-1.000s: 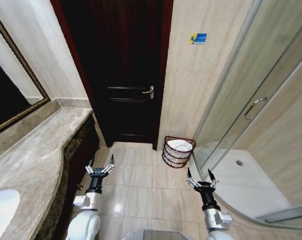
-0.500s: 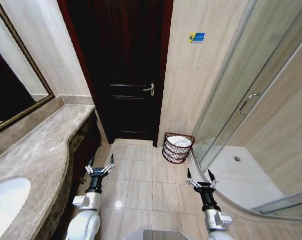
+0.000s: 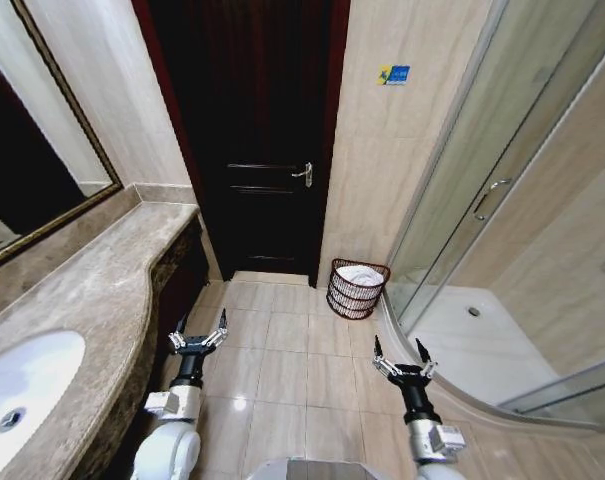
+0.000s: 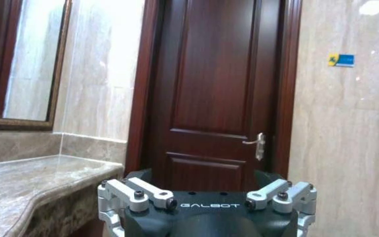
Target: Discard the used towel into the hamper.
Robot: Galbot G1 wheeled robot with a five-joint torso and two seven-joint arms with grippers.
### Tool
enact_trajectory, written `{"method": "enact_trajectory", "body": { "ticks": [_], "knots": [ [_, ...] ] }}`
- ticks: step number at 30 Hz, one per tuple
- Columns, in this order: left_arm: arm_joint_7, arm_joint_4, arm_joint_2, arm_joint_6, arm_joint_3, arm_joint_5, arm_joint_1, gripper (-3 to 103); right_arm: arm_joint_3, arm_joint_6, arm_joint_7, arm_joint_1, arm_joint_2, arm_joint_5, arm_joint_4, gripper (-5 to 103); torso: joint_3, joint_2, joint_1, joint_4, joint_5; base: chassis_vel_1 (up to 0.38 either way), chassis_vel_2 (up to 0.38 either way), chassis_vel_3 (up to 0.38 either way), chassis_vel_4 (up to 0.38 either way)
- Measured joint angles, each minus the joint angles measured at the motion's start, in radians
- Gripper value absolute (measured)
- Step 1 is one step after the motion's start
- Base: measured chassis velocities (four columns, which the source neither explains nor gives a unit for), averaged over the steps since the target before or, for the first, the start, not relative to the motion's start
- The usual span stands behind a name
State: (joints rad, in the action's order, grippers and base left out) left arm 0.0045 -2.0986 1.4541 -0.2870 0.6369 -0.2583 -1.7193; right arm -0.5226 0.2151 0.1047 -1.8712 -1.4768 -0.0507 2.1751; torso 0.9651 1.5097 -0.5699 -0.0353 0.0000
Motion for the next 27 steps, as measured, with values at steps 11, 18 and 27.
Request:
{"method": "enact_trajectory", "body": {
  "ticks": [11, 18, 27],
  "knots": [
    [0.019, -0.055, -0.02, 0.066, -0.016, -0.011, 0.004, 100, -0.037, -0.045, 0.086, -0.033, -0.008, -0.008, 0.087, 100, 0.0, 0.0, -0.001, -0.0001, 0.0, 0.0, 0.0, 0.0, 0.0],
    [0.027, -0.062, -0.035, 0.108, -0.022, -0.025, 0.014, 100, -0.046, -0.071, 0.115, -0.003, -0.003, -0.012, 0.076, 100, 0.0, 0.0, 0.0, -0.0001, 0.0, 0.0, 0.0, 0.0, 0.0],
    [0.034, -0.035, -0.035, 0.104, -0.012, -0.031, 0.015, 100, -0.032, -0.094, 0.111, 0.046, -0.047, -0.001, 0.055, 100, 0.0, 0.0, 0.0, -0.0003, 0.0, 0.0, 0.0, 0.0, 0.0]
  ]
}}
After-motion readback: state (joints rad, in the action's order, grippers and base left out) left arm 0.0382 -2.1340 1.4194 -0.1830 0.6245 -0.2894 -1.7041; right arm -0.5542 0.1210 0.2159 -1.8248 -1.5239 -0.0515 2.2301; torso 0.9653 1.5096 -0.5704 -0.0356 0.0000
